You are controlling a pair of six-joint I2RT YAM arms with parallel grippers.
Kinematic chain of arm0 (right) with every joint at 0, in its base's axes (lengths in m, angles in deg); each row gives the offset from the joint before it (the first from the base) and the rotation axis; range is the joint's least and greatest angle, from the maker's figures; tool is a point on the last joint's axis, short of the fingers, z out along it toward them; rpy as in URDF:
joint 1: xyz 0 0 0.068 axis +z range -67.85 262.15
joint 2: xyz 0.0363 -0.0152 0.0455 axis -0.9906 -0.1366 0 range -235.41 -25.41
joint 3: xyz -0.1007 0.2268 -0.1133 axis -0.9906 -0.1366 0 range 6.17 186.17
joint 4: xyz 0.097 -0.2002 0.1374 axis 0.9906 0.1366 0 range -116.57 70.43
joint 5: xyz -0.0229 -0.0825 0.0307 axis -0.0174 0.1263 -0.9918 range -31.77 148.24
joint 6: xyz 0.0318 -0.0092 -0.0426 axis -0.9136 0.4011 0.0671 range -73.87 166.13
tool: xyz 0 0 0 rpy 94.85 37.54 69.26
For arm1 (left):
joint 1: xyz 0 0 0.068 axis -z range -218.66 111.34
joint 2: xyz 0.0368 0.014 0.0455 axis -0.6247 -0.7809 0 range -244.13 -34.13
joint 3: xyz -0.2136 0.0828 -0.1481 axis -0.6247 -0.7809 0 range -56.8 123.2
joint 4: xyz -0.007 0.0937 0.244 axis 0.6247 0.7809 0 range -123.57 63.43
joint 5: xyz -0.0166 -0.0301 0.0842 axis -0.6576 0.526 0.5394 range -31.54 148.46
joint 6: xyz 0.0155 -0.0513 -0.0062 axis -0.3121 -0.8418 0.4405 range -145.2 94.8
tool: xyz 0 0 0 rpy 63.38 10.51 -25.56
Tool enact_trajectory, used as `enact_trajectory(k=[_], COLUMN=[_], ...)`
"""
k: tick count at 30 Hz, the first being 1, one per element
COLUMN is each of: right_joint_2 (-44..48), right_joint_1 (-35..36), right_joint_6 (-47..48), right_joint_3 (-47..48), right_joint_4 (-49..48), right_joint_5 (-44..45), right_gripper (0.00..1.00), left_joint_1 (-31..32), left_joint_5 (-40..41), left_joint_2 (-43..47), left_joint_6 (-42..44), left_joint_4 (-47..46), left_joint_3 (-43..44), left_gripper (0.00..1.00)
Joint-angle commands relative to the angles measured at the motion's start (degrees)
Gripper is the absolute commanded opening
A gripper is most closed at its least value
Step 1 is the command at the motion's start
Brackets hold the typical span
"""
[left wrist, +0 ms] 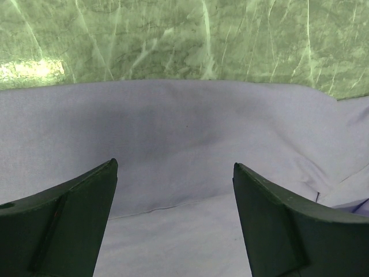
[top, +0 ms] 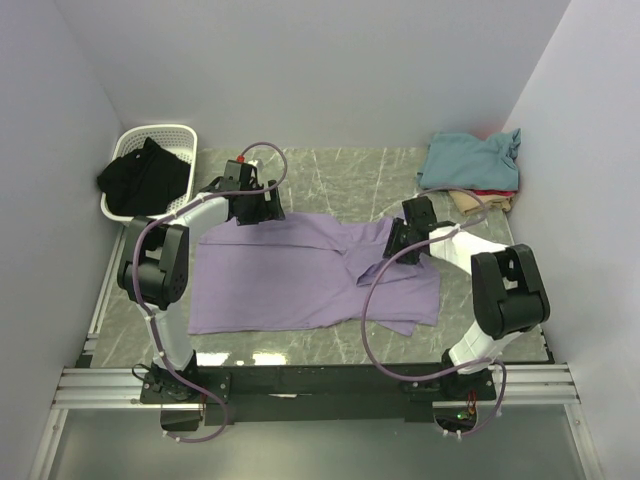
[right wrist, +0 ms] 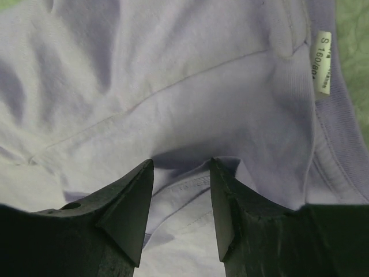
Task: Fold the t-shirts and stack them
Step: Fold the tshirt
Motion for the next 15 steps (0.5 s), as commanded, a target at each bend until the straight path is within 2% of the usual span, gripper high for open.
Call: enact_trajectory(k=[1,15], right_joint_2=[4.1,20.9], right_joint_1=[-0.3,2.2], right_joint_6=[0.8,-1.7], right_joint_3=[-2.7,-11.6], right_joint_4=[0.8,9.0], right_joint_5=[-0.7,-1.6], right_gripper=[0.51,0.49], left_joint_1=[0.2,0.1], left_joint_5=[-0.5,-1.3], left_joint_2=[-0.3,-1.3], left_joint_6=[1.1,1.6], left_joint_4=[-0.2,0.0], left_joint_3=[1.2,1.7], left_gripper=[0.86,0.86])
